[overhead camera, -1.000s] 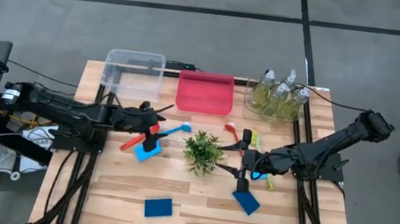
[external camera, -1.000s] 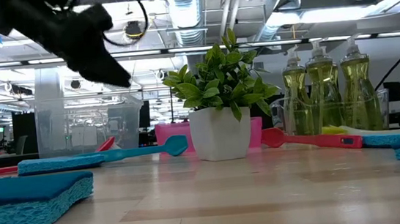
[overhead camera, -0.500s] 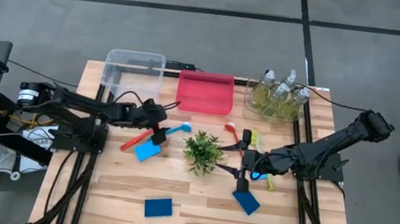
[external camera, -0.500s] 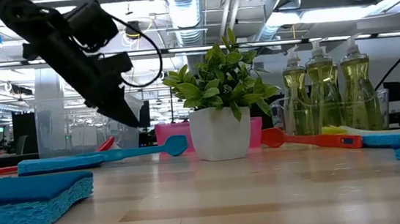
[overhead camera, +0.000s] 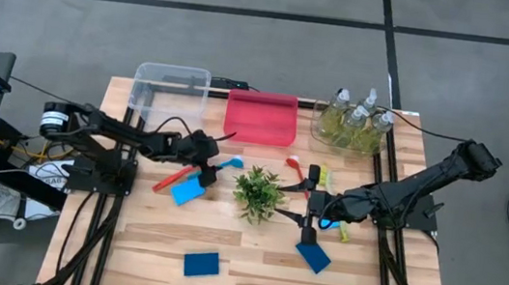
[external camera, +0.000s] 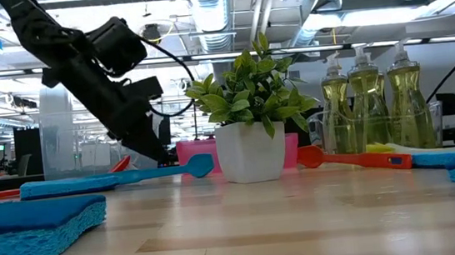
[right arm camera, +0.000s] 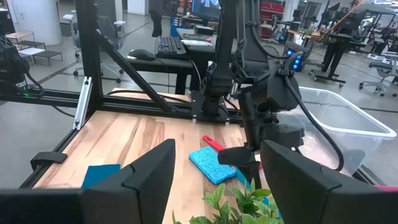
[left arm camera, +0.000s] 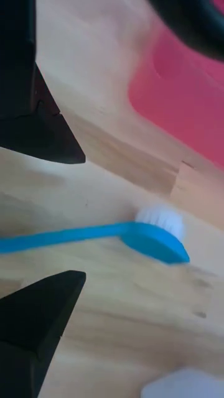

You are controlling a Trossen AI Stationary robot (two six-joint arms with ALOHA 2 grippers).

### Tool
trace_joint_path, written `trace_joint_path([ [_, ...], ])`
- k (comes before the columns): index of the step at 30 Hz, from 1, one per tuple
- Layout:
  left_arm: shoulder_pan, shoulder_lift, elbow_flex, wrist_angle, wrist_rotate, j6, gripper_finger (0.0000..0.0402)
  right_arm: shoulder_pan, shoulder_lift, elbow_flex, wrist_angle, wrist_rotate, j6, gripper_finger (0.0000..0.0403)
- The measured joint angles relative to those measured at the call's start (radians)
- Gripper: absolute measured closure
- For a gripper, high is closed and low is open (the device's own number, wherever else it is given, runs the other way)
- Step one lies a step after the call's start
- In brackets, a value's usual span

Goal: Pick & Place Kitchen Sink Supplies
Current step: Put the blue dish brush into the left transparent bin

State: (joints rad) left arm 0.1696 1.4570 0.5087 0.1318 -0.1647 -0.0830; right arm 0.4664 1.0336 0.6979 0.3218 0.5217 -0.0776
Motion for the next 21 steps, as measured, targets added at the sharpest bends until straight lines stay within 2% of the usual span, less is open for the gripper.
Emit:
trace_joint_path([
  [16, 0.042, 0.102, 0.001, 0.022, 0.050, 0.000, 0.0104, 0.000, 0.000, 0.000, 0.000, 0.000, 0.000, 0.0173],
  [21, 0.042, 0.087, 0.000, 0.028, 0.051, 0.000, 0.0127, 0.000, 0.000, 0.000, 0.000, 0.000, 0.000, 0.0173],
])
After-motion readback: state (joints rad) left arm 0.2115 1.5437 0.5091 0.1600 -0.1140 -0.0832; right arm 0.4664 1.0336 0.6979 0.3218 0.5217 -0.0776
